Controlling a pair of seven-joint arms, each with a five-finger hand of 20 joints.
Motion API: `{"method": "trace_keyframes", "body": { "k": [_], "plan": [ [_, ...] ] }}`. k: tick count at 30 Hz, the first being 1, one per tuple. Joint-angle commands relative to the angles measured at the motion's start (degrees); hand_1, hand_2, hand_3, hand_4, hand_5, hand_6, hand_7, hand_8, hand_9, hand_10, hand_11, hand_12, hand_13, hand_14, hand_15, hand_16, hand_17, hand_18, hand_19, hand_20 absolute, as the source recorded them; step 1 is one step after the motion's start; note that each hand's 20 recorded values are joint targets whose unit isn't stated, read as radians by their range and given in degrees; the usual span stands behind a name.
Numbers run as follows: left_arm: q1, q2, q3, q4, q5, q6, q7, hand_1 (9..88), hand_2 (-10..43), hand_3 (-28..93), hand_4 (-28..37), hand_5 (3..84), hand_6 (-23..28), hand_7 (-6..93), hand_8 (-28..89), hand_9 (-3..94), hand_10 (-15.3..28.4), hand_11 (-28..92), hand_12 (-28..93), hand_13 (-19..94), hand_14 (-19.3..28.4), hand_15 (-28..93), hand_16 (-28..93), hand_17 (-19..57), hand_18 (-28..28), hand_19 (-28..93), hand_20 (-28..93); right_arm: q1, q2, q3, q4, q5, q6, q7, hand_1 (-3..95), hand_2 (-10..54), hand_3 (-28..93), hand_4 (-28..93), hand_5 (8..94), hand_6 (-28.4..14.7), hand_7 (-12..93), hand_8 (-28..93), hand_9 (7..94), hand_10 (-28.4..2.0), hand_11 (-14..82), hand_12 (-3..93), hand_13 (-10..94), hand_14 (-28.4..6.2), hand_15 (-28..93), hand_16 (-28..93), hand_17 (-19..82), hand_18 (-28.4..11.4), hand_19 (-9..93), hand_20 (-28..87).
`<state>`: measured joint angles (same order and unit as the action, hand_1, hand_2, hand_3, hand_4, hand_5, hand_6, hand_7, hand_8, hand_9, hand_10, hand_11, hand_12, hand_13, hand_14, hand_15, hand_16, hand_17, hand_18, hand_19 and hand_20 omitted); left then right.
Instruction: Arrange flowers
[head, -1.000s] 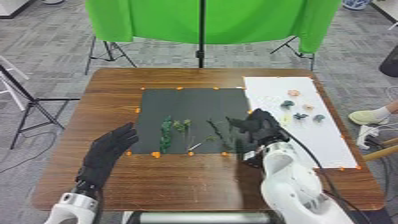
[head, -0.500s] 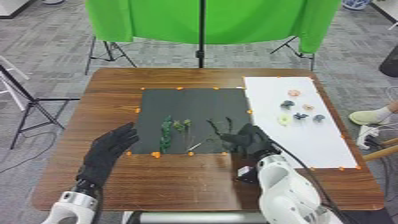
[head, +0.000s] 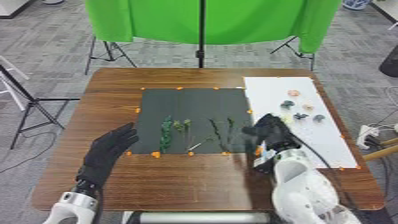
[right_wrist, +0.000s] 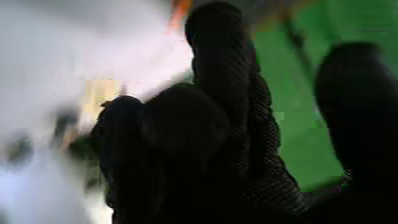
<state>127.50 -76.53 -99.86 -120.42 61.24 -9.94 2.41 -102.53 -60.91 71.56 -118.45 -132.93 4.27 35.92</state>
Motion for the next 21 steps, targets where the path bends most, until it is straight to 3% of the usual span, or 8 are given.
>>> {"method": "trace_keyframes", "body": {
  "k": [1,4,10,21],
  "plan": [
    [0.35,-0.03,0.31,0.26,-0.06,0.06,-0.35,22.5,-0.1,65,-24.5,42.8,8.4,4.0,-4,38.1,13.5,14,12,27,18.5,24,0,-0.5,15.0,16,19,10.39,8.71,2.63,7.35,-5.14,-4.46,3.92,33.7,-7.4,69,-12,65.9,-1.3,17,-8,72.7,-16.5,25.2,27.0,83,-6.5,66,36,63,-13.0,93,64],
    [0.19,0.06,0.34,0.25,-0.01,0.10,-0.41,22.5,-0.1,65,-24.6,42.7,8.3,4.1,-4,38.1,13.5,14,12,27,18.5,24,0,-0.5,14.9,17,19,12.08,9.68,2.07,10.06,-5.10,-5.65,4.08,34.3,-8.7,69,-12,62.2,-1.4,16,-8,68.1,-17.0,24.4,27.4,81,-7.0,67,36,62,-13.2,93,63],
    [-0.01,-0.06,0.28,0.19,0.02,0.39,-0.61,22.7,0.0,65,-24.6,42.8,8.4,4.1,-4,38.2,13.6,14,12,27,18.7,25,-1,-0.5,14.9,17,19,14.14,9.15,0.09,14.98,-3.80,-6.02,4.06,34.9,-9.4,69,-13,60.1,-0.3,15,-8,68.0,-17.0,25.0,27.5,81,-7.1,68,35,62,-13.2,93,62],
    [0.24,-0.71,0.28,0.12,0.05,0.50,-0.81,22.7,0.1,65,-24.6,42.8,8.4,4.1,-4,38.2,13.6,14,12,27,18.6,24,-1,-0.5,14.9,17,19,13.39,7.80,-2.14,17.58,-2.09,-2.52,2.44,37.6,-9.5,68,-15,66.6,0.5,17,-9,77.6,-14.4,29.1,27.0,86,-4.5,65,33,65,-12.6,93,62]
  ]
}}
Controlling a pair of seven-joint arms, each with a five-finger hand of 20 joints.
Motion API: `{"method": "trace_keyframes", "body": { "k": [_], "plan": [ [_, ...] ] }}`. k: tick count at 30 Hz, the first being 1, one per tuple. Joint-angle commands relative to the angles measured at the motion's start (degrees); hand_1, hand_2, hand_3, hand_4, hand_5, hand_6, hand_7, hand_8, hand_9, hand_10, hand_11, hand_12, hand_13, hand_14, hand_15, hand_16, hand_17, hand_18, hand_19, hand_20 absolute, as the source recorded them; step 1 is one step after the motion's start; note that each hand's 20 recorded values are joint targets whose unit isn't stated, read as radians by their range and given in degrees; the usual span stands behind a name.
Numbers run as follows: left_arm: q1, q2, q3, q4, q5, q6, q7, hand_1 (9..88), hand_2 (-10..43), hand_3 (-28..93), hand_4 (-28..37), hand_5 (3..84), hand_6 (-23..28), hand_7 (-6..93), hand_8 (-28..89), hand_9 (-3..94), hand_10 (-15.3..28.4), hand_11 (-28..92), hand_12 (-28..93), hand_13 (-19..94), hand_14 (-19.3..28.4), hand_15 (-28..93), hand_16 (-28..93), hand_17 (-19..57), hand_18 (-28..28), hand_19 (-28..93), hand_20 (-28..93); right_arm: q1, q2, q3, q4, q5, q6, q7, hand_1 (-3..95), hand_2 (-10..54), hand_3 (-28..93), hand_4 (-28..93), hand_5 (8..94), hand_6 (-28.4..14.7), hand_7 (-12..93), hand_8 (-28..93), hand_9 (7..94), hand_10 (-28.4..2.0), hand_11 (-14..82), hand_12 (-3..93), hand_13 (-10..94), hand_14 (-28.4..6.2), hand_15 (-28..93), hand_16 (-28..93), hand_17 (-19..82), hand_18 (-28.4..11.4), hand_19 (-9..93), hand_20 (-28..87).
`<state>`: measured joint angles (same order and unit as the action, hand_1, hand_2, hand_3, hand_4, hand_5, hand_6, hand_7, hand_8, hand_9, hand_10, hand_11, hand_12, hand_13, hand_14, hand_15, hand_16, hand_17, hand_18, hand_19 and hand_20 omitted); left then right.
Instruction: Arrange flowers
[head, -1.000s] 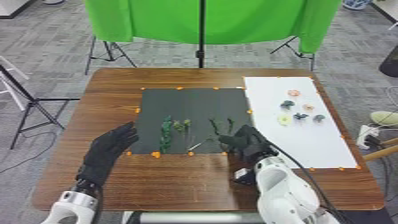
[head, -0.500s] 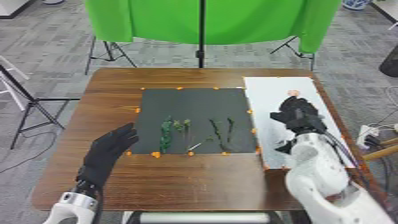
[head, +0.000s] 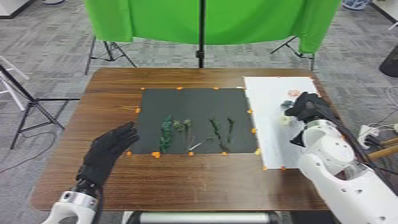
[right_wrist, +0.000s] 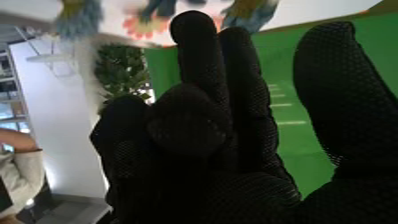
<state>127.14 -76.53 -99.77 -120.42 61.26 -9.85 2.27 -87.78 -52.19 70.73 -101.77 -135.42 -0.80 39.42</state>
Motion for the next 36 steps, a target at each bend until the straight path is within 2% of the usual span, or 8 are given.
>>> {"method": "trace_keyframes", "body": {
  "k": [1,6,11,17,22,25,32,36],
  "plan": [
    [0.58,-0.67,0.20,0.08,-0.01,0.59,-0.84,22.8,0.1,65,-24.6,42.8,8.3,4.1,-4,38.2,13.6,14,12,27,18.6,24,-1,-0.5,14.9,17,19,-1.59,-0.96,-1.53,1.02,0.03,2.76,-1.32,37.8,-9.5,68,-15,67.4,0.5,17,-9,78.3,-14.2,29.3,27.0,87,-4.3,65,33,65,-12.5,93,61],
    [0.37,-0.42,0.22,0.20,0.08,-0.05,-1.31,22.8,0.1,65,-24.4,42.9,8.4,4.1,-4,38.2,13.6,14,12,27,18.8,25,-1,-0.5,14.9,17,19,-2.19,-0.85,-2.95,2.15,-1.49,3.36,-1.82,42.3,-9.5,67,-19,69.8,0.2,19,-3,81.8,-11.9,30.3,28.2,88,-3.5,64,34,66,-11.6,93,61],
    [0.09,-0.14,0.10,0.37,0.03,0.18,-1.25,23.4,-0.3,65,-24.2,42.8,8.4,4.1,-4,38.1,13.6,14,12,27,18.7,25,-1,-0.5,14.9,17,19,-2.18,-0.43,-4.51,2.38,-1.88,7.11,-3.34,58.2,-9.5,55,-19,76.0,-1.4,19,11,90.0,-9.2,20.3,42.7,91,-2.0,63,35,69,-10.3,93,60],
    [0.43,-0.13,-0.65,0.10,0.10,1.57,-0.13,23.7,-0.4,65,-24.1,42.8,8.3,4.1,-4,38.2,13.6,14,12,27,18.7,25,-1,-0.5,14.9,17,19,0.84,0.53,-4.50,-2.04,-0.47,12.02,-4.33,63.1,-9.5,57,-19,81.5,-0.8,22,14,93.6,-8.1,22.3,43.0,94,-1.1,61,35,71,-9.7,93,59],
    [2.09,-0.26,-1.10,-0.65,-0.66,7.17,2.84,22.4,0.4,65,-25.5,42.7,8.4,4.1,-4,37.7,13.4,14,11,26,17.4,21,-1,0.9,14.0,15,18,8.66,0.51,-9.99,-6.38,2.94,13.09,-7.67,63.2,-9.5,58,-19,82.0,-1.1,22,14,93.7,-8.4,24.1,42.2,94,-1.0,62,34,71,-9.6,93,59],
    [3.04,-0.55,-0.82,-1.05,-1.17,12.06,5.24,19.3,2.0,65,-27.6,42.3,8.7,3.3,-4,36.7,13.7,12,10,24,15.8,17,-2,2.1,11.6,10,16,16.16,-2.13,-16.92,-6.38,7.32,12.40,-11.31,63.2,-9.5,58,-19,82.1,-1.1,22,14,93.7,-8.5,24.4,41.9,94,-1.0,62,34,72,-9.6,93,60],
    [2.91,0.02,2.11,-0.68,-3.46,23.81,13.29,17.8,10.6,56,-28.2,40.8,8.5,1.9,-5,34.9,13.7,10,8,21,12.7,9,-2,2.2,6.9,4,14,31.90,-14.02,-35.47,2.20,12.45,8.19,-20.20,62.8,-9.5,59,-19,82.2,-1.1,22,14,93.7,-8.2,24.6,41.7,94,-1.0,62,35,71,-9.5,93,60],
    [1.10,0.53,3.69,-0.06,-4.58,25.99,14.74,19.4,13.5,53,-28.3,40.2,8.2,2.3,-5,34.7,13.6,11,7,21,11.9,8,-2,2.5,5.2,2,15,34.71,-19.51,-41.53,7.13,11.47,4.72,-22.66,62.3,-9.5,59,-20,82.0,-1.0,23,14,93.7,-8.0,24.3,42.2,94,-0.9,62,35,71,-9.5,93,60]
  ]
}}
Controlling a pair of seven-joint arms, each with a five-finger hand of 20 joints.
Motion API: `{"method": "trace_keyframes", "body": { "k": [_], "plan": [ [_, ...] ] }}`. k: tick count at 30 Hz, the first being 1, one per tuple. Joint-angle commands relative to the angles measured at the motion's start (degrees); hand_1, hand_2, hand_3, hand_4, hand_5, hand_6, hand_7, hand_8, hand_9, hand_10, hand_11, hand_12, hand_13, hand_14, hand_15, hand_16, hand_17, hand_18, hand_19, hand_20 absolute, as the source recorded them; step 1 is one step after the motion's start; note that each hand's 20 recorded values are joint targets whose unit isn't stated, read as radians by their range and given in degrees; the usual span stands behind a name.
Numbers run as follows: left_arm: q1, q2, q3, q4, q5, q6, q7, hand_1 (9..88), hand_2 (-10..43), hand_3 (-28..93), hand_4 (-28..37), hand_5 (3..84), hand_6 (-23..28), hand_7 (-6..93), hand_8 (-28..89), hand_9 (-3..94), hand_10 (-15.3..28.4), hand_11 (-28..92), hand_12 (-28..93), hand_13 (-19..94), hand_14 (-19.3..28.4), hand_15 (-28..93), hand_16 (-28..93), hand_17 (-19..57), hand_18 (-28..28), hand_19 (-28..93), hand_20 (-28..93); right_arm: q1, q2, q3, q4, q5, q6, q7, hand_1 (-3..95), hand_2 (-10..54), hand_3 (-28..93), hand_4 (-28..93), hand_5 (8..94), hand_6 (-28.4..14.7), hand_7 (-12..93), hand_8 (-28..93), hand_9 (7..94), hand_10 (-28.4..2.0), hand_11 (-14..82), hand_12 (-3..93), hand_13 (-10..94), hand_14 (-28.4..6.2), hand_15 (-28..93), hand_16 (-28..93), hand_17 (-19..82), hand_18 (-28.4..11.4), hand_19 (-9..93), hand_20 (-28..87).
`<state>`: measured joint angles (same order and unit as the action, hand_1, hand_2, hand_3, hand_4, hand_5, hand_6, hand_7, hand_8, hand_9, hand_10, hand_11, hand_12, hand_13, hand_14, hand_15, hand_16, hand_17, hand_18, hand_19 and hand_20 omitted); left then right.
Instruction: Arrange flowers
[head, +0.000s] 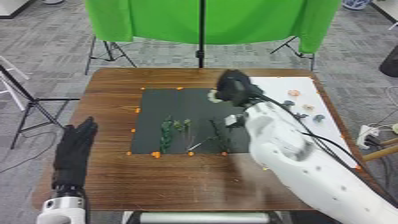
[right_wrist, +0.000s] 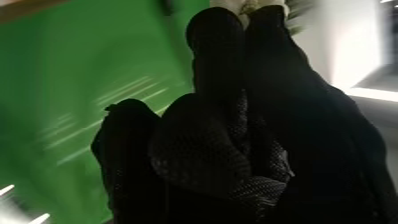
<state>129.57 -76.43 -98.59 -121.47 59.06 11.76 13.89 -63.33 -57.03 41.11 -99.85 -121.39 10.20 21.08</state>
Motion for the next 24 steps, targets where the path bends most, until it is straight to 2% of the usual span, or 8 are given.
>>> {"method": "trace_keyframes", "body": {
  "k": [1,3,5,6,14,17,19,24],
  "plan": [
    [-1.64,0.58,2.76,1.02,-2.34,3.89,2.92,19.2,14.3,54,-28.3,40.2,8.2,2.5,-5,34.6,13.5,11,7,21,11.9,8,-2,2.6,5.0,1,15,10.85,-15.23,-13.41,5.89,-2.36,-6.66,-3.98,62.2,-9.5,60,-20,82.0,-0.9,23,14,93.7,-8.0,24.3,42.2,94,-0.9,61,35,71,-9.5,93,60],
    [-3.14,1.55,4.07,1.52,-2.28,4.37,2.73,17.7,14.3,56,-28.3,40.3,7.9,3.2,-5,34.7,13.4,12,8,21,12.0,9,-2,2.7,4.8,1,15,11.24,-16.35,-15.32,7.73,-3.04,-6.58,-3.42,62.0,-9.5,60,-20,81.9,-0.8,23,14,93.7,-8.0,24.3,42.1,94,-0.9,61,35,71,-9.5,93,60],
    [-4.41,1.87,4.80,2.05,-2.10,3.20,2.27,17.1,13.6,57,-28.3,40.9,7.4,4.1,-5,35.1,13.5,12,8,22,12.4,10,-2,2.6,5.3,2,15,11.10,-17.00,-16.45,9.51,-3.55,-6.58,-2.99,61.9,-9.5,60,-20,81.8,-0.7,23,14,93.7,-8.0,24.2,42.1,94,-0.8,61,35,71,-9.5,93,60],
    [-4.94,2.05,5.28,2.24,-2.14,3.20,2.39,17.1,13.3,57,-28.3,41.1,7.2,4.4,-5,35.2,13.4,13,8,22,12.5,11,-2,2.5,5.5,2,15,11.12,-17.17,-16.96,10.25,-4.00,-7.00,-2.66,61.9,-9.5,60,-20,81.5,-0.6,23,14,93.6,-8.0,24.2,42.2,94,-0.8,61,35,71,-9.5,93,60],
    [-7.35,2.66,7.34,3.25,-1.97,2.45,1.32,15.8,11.5,60,-28.3,41.2,7.2,4.9,-5,35.9,13.5,13,8,22,12.8,12,-2,2.3,6.2,3,15,10.18,-18.12,-17.97,15.62,-8.05,-9.97,-2.44,59.3,-9.5,61,-20,80.0,-0.2,22,12,91.8,-8.7,27.7,40.6,94,-1.0,61,36,71,-9.8,93,61],
    [-7.57,2.90,7.65,3.61,-1.68,1.38,1.10,15.7,11.1,60,-28.3,41.3,7.1,5.0,-5,35.9,13.6,13,8,22,12.9,12,-3,2.3,6.3,3,15,9.99,-18.20,-17.50,16.73,-9.02,-10.91,-2.66,58.8,-9.5,62,-20,79.8,-0.1,22,11,91.5,-8.8,28.3,40.4,94,-1.0,61,36,71,-9.9,93,61],
    [-7.27,3.08,7.56,3.64,-2.07,0.93,1.22,15.7,10.2,59,-28.3,41.3,7.1,4.9,-5,36.0,13.5,13,8,23,12.9,12,-3,2.3,6.4,3,15,10.11,-17.95,-17.74,16.89,-9.06,-10.89,-2.26,58.3,-9.5,62,-20,79.3,0.0,21,10,91.2,-8.8,28.9,40.3,93,-1.0,61,36,70,-10.0,93,61],
    [-6.57,3.17,7.25,3.54,-2.08,0.43,1.59,15.3,8.3,60,-28.3,41.3,7.2,4.9,-5,35.9,13.5,13,9,23,12.9,12,-3,2.1,6.9,3,15,9.95,-17.34,-17.66,16.24,-8.38,-11.28,-1.91,56.2,-9.5,60,-19,77.1,-0.3,19,9,89.7,-9.2,31.5,39.1,93,-1.2,61,37,70,-10.1,93,62]
  ]
}}
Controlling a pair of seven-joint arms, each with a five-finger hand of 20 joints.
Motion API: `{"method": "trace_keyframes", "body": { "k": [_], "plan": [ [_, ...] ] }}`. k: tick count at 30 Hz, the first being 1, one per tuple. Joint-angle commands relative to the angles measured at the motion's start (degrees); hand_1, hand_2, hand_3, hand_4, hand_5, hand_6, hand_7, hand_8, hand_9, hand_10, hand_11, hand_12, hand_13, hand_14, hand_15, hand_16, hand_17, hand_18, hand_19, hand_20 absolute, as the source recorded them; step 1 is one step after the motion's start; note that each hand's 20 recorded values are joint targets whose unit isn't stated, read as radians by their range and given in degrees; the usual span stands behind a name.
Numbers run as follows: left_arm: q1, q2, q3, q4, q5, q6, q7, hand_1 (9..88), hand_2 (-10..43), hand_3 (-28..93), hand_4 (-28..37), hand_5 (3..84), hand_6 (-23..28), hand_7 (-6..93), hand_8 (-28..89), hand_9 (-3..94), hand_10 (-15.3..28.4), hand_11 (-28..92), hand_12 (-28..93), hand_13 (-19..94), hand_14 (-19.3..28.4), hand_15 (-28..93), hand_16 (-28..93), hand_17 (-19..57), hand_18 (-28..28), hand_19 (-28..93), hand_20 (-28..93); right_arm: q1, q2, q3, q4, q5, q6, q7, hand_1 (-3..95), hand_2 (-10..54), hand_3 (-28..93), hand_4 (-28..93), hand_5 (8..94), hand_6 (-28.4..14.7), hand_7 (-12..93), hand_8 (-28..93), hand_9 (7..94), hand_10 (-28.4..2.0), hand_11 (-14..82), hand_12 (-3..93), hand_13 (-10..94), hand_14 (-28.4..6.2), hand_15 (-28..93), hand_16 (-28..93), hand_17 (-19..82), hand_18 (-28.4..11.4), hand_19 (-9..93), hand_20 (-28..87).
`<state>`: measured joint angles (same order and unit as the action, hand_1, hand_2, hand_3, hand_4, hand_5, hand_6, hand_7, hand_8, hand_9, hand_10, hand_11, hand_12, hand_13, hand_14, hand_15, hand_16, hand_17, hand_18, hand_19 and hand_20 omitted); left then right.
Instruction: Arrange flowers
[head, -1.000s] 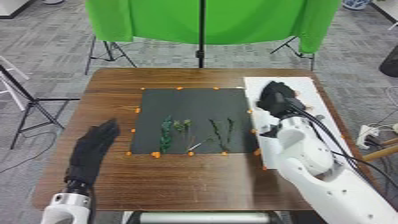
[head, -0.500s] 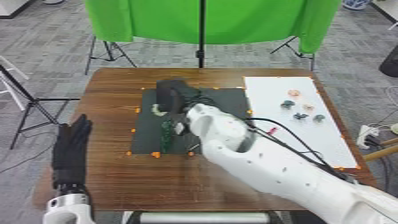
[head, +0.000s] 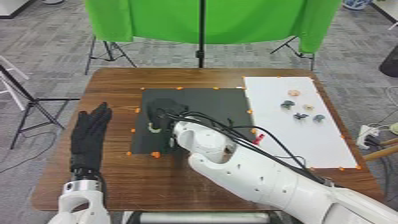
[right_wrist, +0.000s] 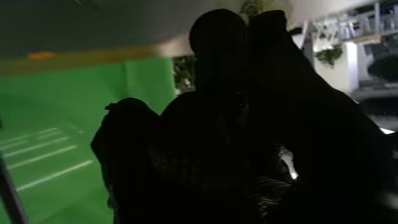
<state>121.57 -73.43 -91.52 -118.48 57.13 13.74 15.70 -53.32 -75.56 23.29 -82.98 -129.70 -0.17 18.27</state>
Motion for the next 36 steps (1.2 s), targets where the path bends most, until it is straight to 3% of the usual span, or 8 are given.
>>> {"method": "trace_keyframes", "body": {
  "k": [1,9,15,20,24,28,34,36],
  "plan": [
    [1.54,0.19,0.12,0.54,-0.25,-1.58,-0.16,15.3,7.7,61,-28.3,41.2,7.1,4.9,-5,35.9,13.5,13,9,23,13.0,12,-3,1.9,7.3,3,15,0.06,1.34,0.06,-0.79,0.22,-0.99,0.80,55.7,-9.5,60,-19,76.7,-0.3,18,8,89.5,-9.3,31.8,39.0,93,-1.2,61,37,70,-10.1,93,62],
    [1.80,0.14,-0.37,0.57,-1.14,-2.07,0.04,15.4,6.7,61,-28.3,40.8,7.0,4.8,-5,35.5,13.1,13,9,22,13.0,12,-2,1.2,8.0,4,15,0.34,1.56,0.21,-1.79,0.84,0.53,0.48,46.2,-9.5,66,-21,72.8,0.0,17,4,87.2,-10.2,38.1,30.8,92,-1.5,62,36,70,-10.3,93,62],
    [2.73,-0.29,-0.65,0.32,-1.20,-2.06,0.40,15.3,6.5,61,-28.3,40.8,7.0,4.8,-5,35.5,13.1,13,9,23,13.3,12,-2,1.0,8.3,5,15,-0.12,1.97,1.10,-3.48,2.71,2.55,0.51,40.6,-9.5,69,-22,71.1,0.6,18,-10,87.0,-10.5,39.2,28.8,92,-1.7,62,36,70,-10.5,93,62],
    [3.10,-0.98,-0.61,0.25,-1.25,-2.68,0.09,15.4,6.2,61,-28.3,40.8,6.9,5.0,-5,35.5,13.1,13,9,23,13.5,12,-2,1.0,8.3,5,15,-0.19,6.26,2.33,-8.89,-2.02,7.50,1.18,36.9,-9.5,69,-23,70.0,0.6,17,-10,86.9,-11.4,38.9,28.7,92,-2.2,62,36,69,-10.9,93,62],
    [4.78,-1.59,-1.36,-0.56,-0.23,-2.66,-0.40,15.6,6.2,61,-28.3,40.7,6.9,5.0,-5,35.6,13.1,13,10,23,13.6,12,-2,1.0,8.4,5,15,-5.33,15.34,10.23,-18.11,-2.16,6.84,2.32,35.4,-9.5,69,-22,70.2,0.5,17,-10,86.9,-11.7,38.3,28.5,91,-2.6,62,36,69,-11.3,93,62],
    [5.56,-1.86,-1.81,-1.01,-0.42,-2.22,-1.27,15.6,6.1,61,-28.3,40.9,6.9,5.2,-5,36.2,13.4,14,10,23,15.0,15,-1,0.8,9.2,6,15,-14.96,23.63,24.61,-24.95,-2.23,2.41,8.80,35.3,-9.5,68,-18,67.9,-0.3,15,-9,81.6,-13.6,25.6,24.3,87,-4.5,61,35,64,-13.2,93,61],
    [7.04,-2.36,-2.21,-1.75,-0.43,-1.70,-1.81,15.2,5.8,62,-28.3,41.2,7.2,5.4,-5,37.3,13.7,15,10,25,16.6,19,-1,0.6,11.0,8,16,-27.00,28.90,41.69,-24.54,-5.09,-3.85,13.13,35.6,-9.5,67,-16,65.6,-1.2,13,-8,72.4,-16.3,16.5,21.6,84,-6.2,59,35,61,-13.6,93,59],
    [6.29,-2.23,-2.20,-1.50,-0.18,-2.85,-2.32,15.0,5.7,62,-28.3,41.2,7.2,5.5,-5,37.4,13.7,15,10,25,16.8,20,-1,0.4,11.4,9,17,-31.73,30.69,45.01,-24.01,-6.97,2.75,12.78,36.1,-9.5,67,-16,64.8,-0.7,13,-8,70.2,-16.6,16.1,21.8,82,-7.4,60,35,59,-14.4,93,59]
  ]
}}
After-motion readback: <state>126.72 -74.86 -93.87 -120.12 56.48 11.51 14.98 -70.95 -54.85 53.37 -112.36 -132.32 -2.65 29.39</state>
